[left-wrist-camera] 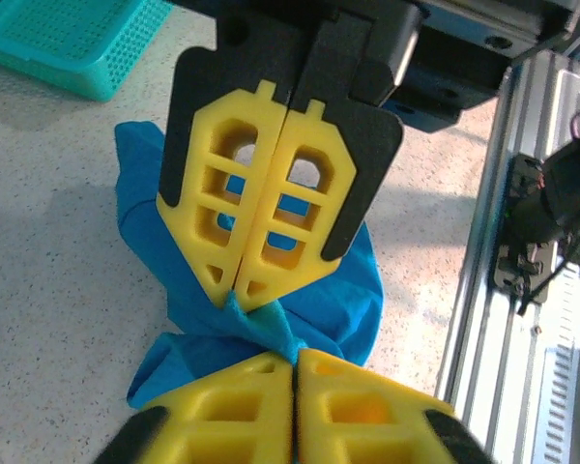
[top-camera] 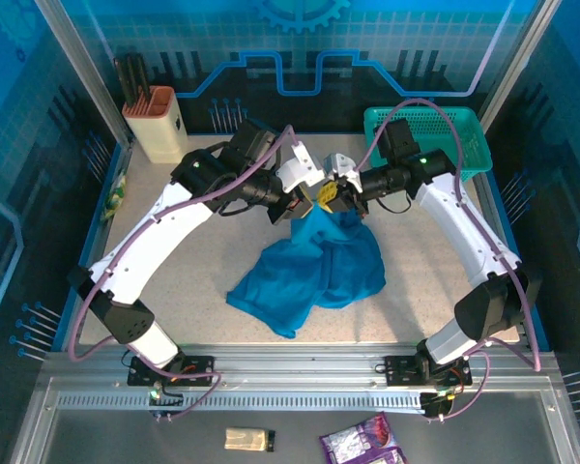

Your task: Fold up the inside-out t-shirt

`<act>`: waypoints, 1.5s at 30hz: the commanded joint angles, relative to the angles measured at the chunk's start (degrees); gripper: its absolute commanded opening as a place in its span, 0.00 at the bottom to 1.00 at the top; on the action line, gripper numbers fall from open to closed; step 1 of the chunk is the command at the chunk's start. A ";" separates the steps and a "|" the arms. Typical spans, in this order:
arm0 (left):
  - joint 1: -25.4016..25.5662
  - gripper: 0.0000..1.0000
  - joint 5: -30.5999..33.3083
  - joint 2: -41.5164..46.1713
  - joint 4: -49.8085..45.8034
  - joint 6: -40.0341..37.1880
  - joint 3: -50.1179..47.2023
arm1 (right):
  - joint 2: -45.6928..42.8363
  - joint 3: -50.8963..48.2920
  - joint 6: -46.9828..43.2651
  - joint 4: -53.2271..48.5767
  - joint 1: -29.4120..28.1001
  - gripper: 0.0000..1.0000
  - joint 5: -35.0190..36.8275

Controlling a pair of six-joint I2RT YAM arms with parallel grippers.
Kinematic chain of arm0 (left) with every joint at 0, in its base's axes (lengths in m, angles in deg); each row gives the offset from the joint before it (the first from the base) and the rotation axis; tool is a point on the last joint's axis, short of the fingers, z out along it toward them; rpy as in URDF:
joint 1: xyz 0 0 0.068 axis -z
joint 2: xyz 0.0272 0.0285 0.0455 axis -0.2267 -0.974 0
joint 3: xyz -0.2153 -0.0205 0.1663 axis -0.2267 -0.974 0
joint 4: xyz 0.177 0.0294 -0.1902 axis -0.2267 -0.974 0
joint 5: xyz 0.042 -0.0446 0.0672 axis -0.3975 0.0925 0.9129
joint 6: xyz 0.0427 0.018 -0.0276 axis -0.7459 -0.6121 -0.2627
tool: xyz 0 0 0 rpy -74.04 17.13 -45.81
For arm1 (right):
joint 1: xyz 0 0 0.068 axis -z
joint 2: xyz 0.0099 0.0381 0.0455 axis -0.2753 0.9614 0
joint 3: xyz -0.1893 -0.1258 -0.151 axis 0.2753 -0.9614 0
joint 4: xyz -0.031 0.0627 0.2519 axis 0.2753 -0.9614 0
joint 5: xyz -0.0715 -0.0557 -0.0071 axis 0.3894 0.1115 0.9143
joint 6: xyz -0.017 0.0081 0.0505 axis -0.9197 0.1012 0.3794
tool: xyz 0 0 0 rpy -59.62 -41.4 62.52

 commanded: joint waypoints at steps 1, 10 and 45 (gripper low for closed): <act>0.30 0.23 7.17 3.45 4.40 2.02 -3.27 | -2.44 -2.40 6.76 6.77 0.58 0.00 5.54; -4.30 0.59 21.62 14.35 14.85 26.40 -27.17 | -16.04 -21.87 25.91 28.51 6.05 0.00 33.02; -9.97 0.31 13.49 17.17 25.31 61.46 -73.58 | -27.89 -36.39 37.96 35.18 14.27 0.00 49.92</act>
